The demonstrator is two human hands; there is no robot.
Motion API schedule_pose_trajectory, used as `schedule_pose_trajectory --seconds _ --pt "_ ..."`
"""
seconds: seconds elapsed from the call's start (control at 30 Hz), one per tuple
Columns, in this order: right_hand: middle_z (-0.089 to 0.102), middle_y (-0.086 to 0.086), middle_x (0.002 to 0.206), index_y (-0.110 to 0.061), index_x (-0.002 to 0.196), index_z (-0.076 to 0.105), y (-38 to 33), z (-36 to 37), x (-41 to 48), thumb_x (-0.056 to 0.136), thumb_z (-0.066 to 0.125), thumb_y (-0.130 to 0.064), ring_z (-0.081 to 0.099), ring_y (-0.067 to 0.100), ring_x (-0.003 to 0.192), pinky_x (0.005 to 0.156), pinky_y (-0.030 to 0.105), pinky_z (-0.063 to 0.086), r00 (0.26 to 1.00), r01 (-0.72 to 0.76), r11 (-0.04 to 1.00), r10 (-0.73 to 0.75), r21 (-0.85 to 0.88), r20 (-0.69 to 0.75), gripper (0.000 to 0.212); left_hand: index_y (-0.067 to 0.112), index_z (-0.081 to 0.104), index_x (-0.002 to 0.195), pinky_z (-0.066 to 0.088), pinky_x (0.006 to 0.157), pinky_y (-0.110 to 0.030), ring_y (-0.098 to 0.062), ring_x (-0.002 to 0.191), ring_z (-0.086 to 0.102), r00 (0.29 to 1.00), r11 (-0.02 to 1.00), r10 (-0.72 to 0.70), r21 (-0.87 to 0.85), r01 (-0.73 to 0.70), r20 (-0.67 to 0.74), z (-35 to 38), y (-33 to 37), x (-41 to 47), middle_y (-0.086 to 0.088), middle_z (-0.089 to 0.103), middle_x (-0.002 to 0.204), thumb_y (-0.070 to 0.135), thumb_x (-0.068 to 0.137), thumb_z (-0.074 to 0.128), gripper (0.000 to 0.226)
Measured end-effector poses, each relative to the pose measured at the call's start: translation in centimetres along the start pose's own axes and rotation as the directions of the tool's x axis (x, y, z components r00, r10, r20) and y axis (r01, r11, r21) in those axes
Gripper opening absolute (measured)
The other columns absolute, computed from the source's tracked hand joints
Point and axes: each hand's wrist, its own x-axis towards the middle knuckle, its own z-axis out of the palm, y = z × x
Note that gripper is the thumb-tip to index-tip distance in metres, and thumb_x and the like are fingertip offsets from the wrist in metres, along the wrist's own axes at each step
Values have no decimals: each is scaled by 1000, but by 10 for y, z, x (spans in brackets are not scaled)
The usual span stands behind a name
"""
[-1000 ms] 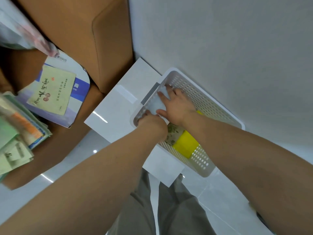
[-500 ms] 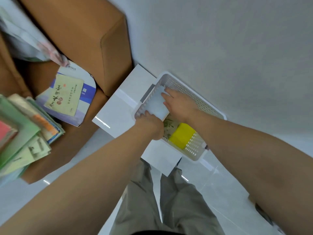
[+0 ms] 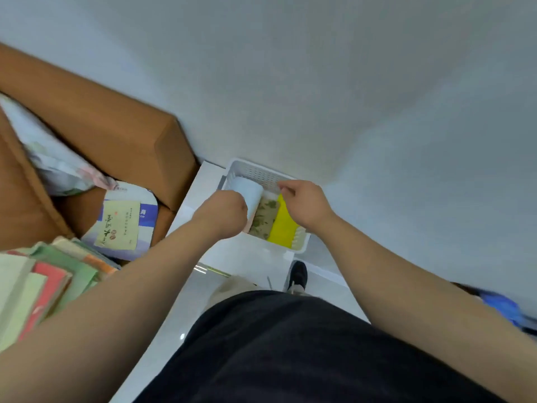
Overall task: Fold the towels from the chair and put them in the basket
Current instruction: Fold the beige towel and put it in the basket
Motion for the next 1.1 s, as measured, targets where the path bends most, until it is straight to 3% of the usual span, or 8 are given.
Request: schedule_pose_trajectory --seconds 0.07,0.13,0.27,0.43,0.63,0.73,0.9,1.1 --pt "65 3 134 -16 129 68 3 -14 -19 104 48 -21 58 20 125 101 19 38 992 -78 988 90 130 -91 32 16 39 58 31 53 -28 -22 72 49 998 998 66 -7 -66 -23 -11 20 -8 1 45 64 11 94 43 36" --pt "64 2 136 -16 131 66 12 -30 -40 103 49 -24 57 18 127 107 23 39 966 -140 949 193 282 -170 33 14 53 65 36 58 -28 -22 74 56 986 987 160 -10 -161 -35 -18 46 -13 -1 56 68 13 95 43 32" --pt "66 0 131 -16 130 67 34 -67 -102 102 52 -27 60 16 122 111 32 42 892 -175 828 362 532 -270 33 19 70 103 56 78 -33 -25 89 69 952 951 306 32 -306 -2 -21 108 -30 -3 73 97 24 97 48 24" --pt "73 -10 105 -18 115 72 71 -119 -201 100 56 -35 72 8 90 93 41 57 802 -188 700 515 689 -304 29 18 68 97 60 74 -40 -27 82 71 864 859 504 102 -501 0 -9 208 -71 -5 73 87 27 96 48 22" --pt "74 -12 97 -20 108 73 159 -164 -351 98 56 -35 74 7 78 85 39 60 628 -127 629 650 767 -429 24 23 65 97 59 74 -36 -17 78 70 720 700 693 213 -681 24 56 347 -157 4 70 85 35 98 45 24" --pt "75 -12 94 -19 104 74 217 -173 -438 98 57 -32 73 9 75 83 39 60 549 -130 615 698 777 -461 23 27 65 93 58 69 -31 -12 71 71 699 693 714 97 -714 43 114 413 -210 8 72 80 37 96 48 19" --pt "76 -9 85 -13 88 76 310 -186 -580 98 56 -29 72 13 70 78 38 59 428 -194 608 758 770 -492 28 14 67 89 58 65 -31 -20 64 73 696 681 710 -355 -640 107 217 522 -304 -3 74 72 21 94 58 13" --pt "76 0 81 -10 81 74 410 -213 -703 97 57 -26 73 21 73 76 44 58 308 -195 562 813 804 -494 29 11 64 84 51 53 -26 -22 56 66 643 645 740 -475 -599 195 325 640 -372 -6 71 68 16 95 58 13"
